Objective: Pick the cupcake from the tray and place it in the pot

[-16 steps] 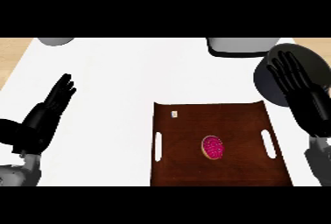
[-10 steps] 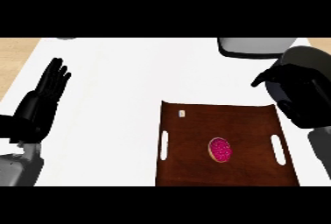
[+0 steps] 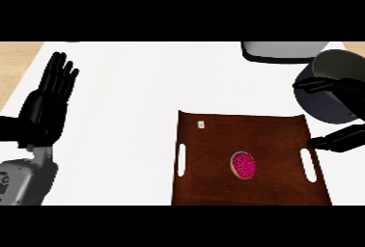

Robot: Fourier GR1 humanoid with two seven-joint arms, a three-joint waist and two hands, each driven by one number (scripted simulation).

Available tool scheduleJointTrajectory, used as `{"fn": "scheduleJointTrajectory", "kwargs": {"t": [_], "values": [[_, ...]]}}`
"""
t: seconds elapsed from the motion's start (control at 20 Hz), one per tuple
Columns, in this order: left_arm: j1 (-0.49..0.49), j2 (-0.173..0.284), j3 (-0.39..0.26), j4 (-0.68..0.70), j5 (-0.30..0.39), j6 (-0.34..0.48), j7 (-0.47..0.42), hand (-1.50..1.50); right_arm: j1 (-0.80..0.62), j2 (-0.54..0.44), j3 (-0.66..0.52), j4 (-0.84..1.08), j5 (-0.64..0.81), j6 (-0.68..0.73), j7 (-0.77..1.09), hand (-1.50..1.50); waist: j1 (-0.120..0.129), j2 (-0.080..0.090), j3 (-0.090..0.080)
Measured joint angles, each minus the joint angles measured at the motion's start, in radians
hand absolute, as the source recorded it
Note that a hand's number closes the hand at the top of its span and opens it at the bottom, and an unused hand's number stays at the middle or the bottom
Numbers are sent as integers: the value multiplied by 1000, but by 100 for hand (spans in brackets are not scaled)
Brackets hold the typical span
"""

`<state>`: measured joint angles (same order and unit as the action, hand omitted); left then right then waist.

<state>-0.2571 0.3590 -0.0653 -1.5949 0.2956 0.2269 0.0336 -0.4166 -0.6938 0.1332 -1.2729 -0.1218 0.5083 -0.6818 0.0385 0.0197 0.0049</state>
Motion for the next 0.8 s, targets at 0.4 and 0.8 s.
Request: {"fn": "scheduleJointTrajectory", "kwargs": {"t": [0.4, 0.8], "values": [[-13, -29, 6, 44, -13, 8, -17, 0, -36, -93, 132, 66, 288, -141, -179, -150, -13, -9, -3], [-21, -42, 29, 85, -26, -6, -38, 0, -67, -97, 269, -28, 476, -161, -120, -150, -31, -18, -5]]}}
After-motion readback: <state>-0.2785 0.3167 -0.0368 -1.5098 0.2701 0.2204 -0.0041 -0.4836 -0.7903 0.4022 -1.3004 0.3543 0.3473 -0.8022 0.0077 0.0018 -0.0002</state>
